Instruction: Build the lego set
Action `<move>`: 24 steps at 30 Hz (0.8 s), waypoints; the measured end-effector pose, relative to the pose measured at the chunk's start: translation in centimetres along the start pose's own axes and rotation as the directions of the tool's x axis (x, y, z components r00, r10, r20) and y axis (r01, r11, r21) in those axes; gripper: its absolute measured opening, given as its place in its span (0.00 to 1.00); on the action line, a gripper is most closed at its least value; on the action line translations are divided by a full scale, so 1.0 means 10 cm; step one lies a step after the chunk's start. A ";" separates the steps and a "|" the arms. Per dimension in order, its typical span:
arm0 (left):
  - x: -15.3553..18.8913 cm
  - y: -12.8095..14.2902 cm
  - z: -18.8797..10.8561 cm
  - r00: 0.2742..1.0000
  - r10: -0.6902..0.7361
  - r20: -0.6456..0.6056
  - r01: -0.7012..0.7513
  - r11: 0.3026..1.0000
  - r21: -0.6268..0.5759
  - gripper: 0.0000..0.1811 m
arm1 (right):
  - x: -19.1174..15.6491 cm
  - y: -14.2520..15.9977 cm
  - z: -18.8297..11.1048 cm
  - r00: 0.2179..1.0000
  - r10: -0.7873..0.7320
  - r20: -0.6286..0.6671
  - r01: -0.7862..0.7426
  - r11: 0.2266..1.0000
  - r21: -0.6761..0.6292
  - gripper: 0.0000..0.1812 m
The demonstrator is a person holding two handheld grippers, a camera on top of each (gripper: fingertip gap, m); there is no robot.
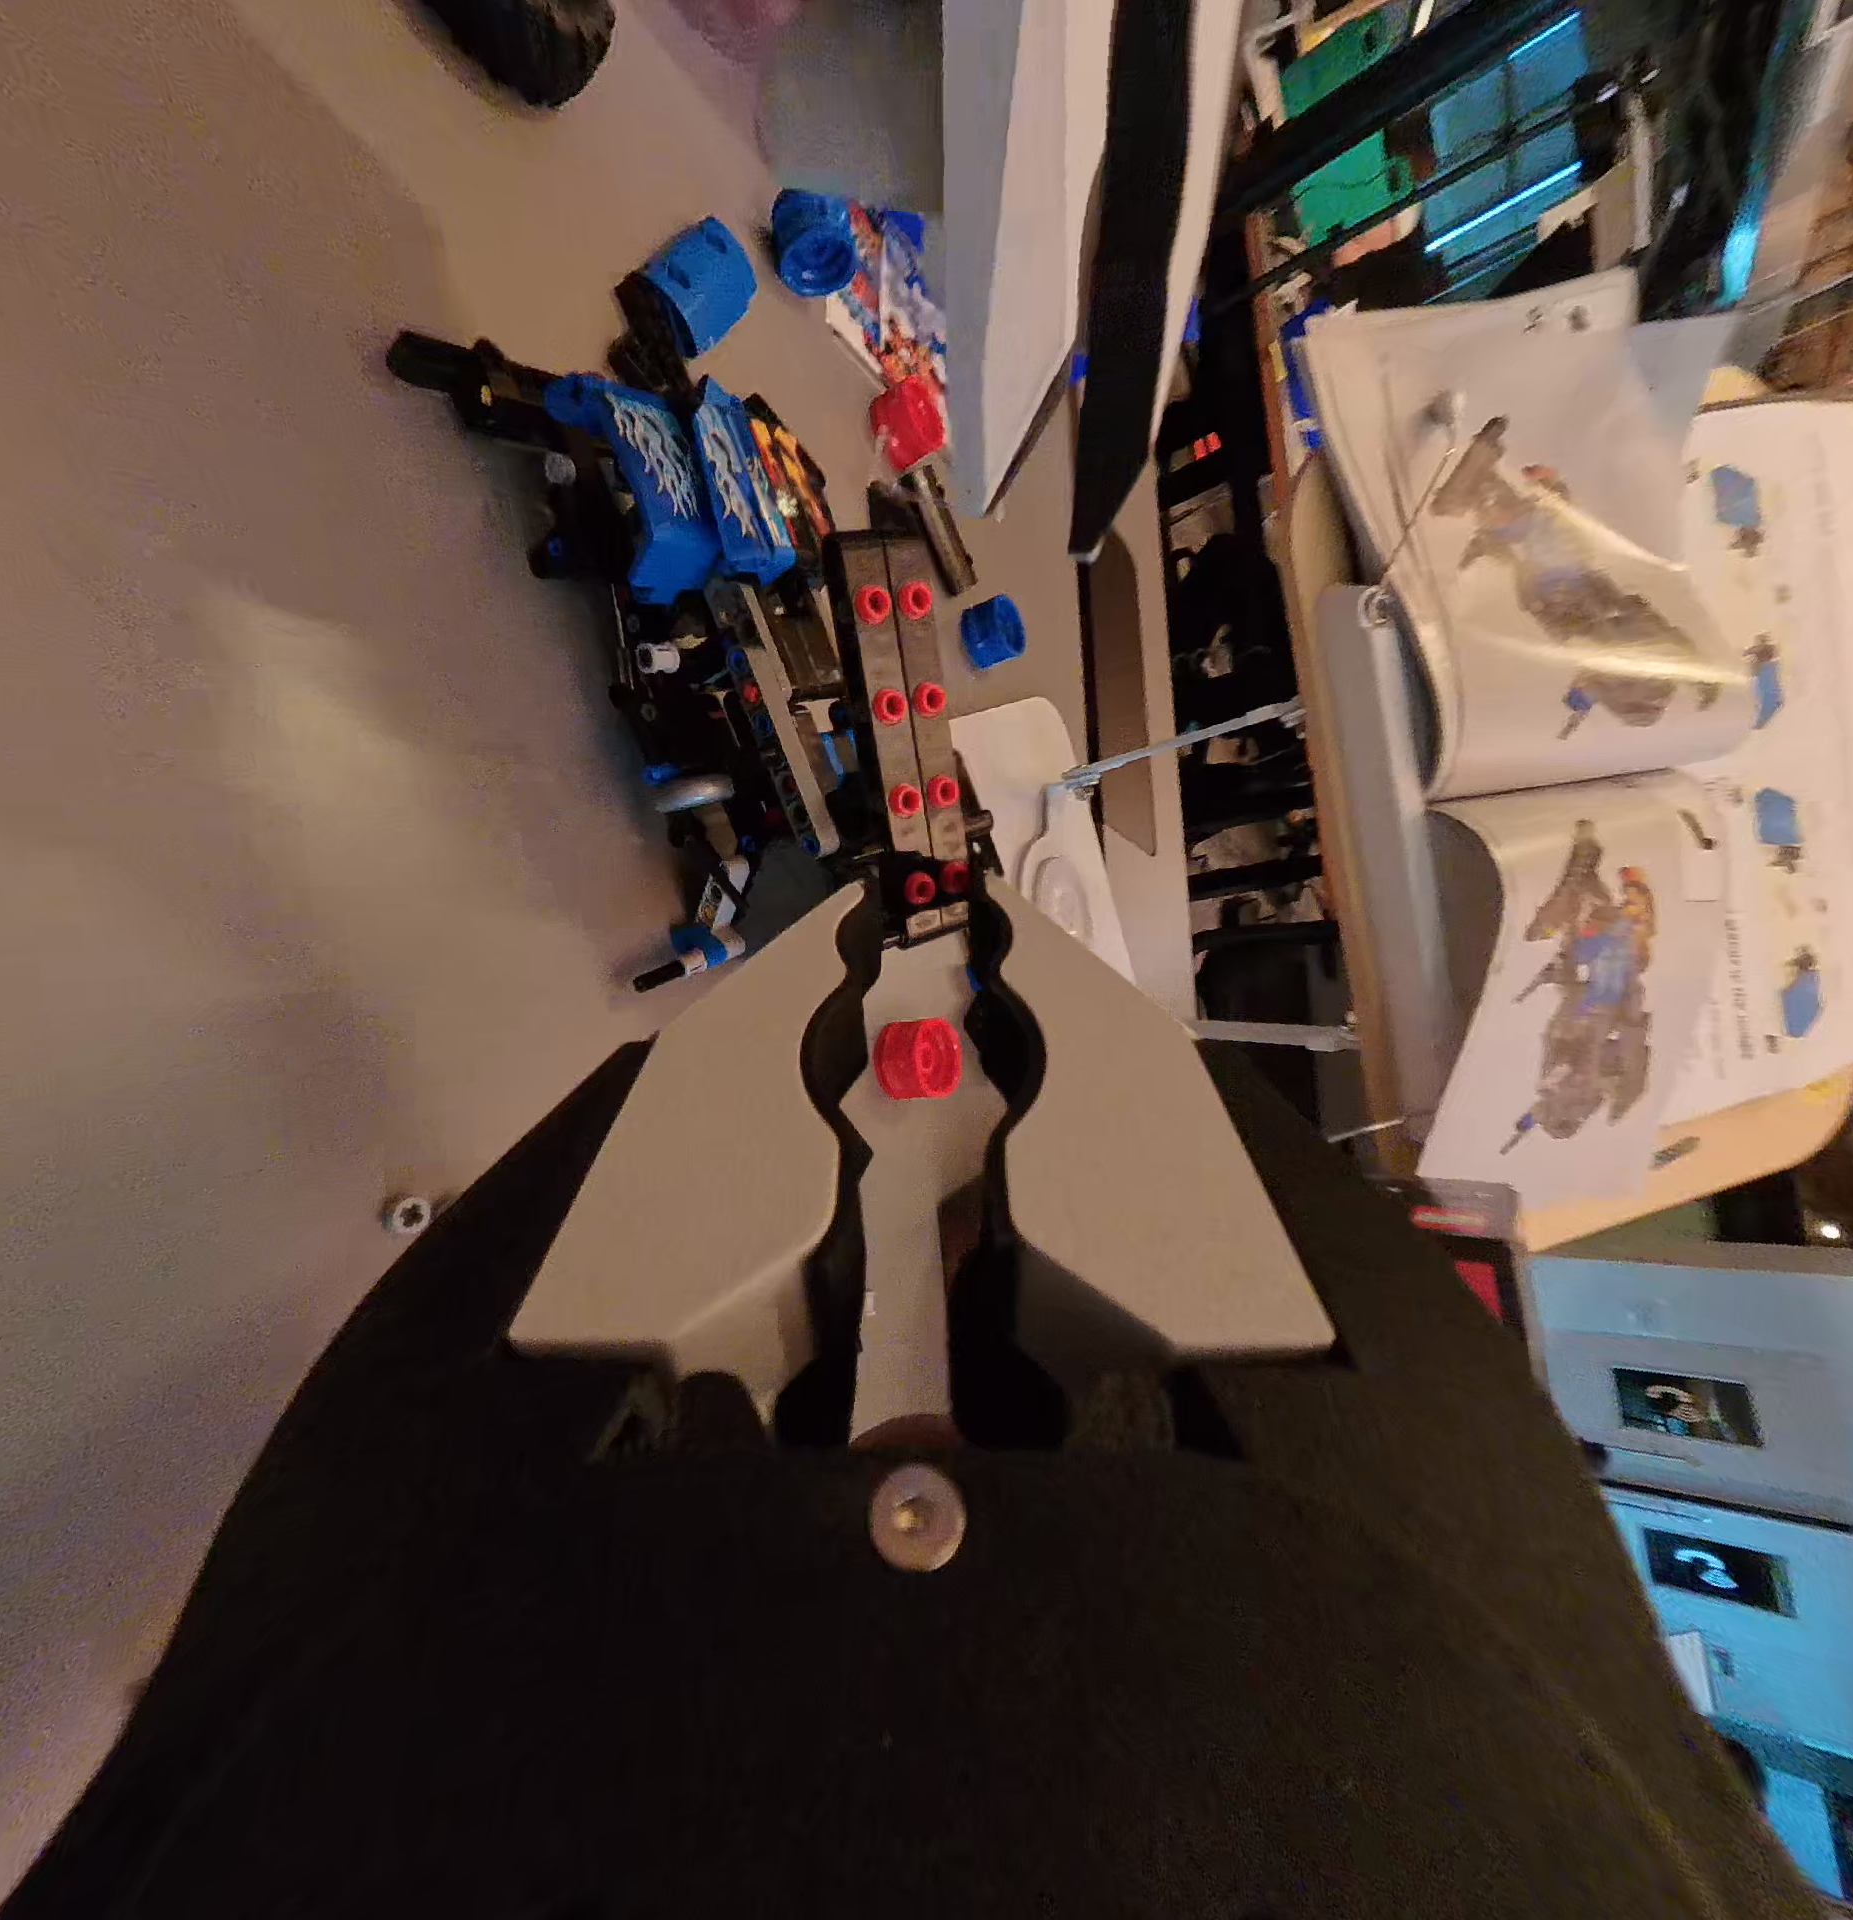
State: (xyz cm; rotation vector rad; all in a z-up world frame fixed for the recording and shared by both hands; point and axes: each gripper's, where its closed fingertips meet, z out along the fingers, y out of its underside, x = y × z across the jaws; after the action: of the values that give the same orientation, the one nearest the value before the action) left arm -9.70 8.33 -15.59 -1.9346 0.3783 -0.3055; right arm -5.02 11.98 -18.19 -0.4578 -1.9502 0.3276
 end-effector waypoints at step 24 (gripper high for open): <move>-0.19 0.39 0.65 0.987 0.092 -0.135 -0.121 0.967 -0.224 0.22 | -0.02 0.26 0.52 0.973 0.004 0.233 0.022 0.994 -0.108 0.08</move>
State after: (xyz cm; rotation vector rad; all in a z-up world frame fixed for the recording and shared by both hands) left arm -9.38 13.16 -21.68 -2.1194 0.6215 -0.3230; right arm -9.25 14.03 -21.56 -0.4997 -2.2063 0.2789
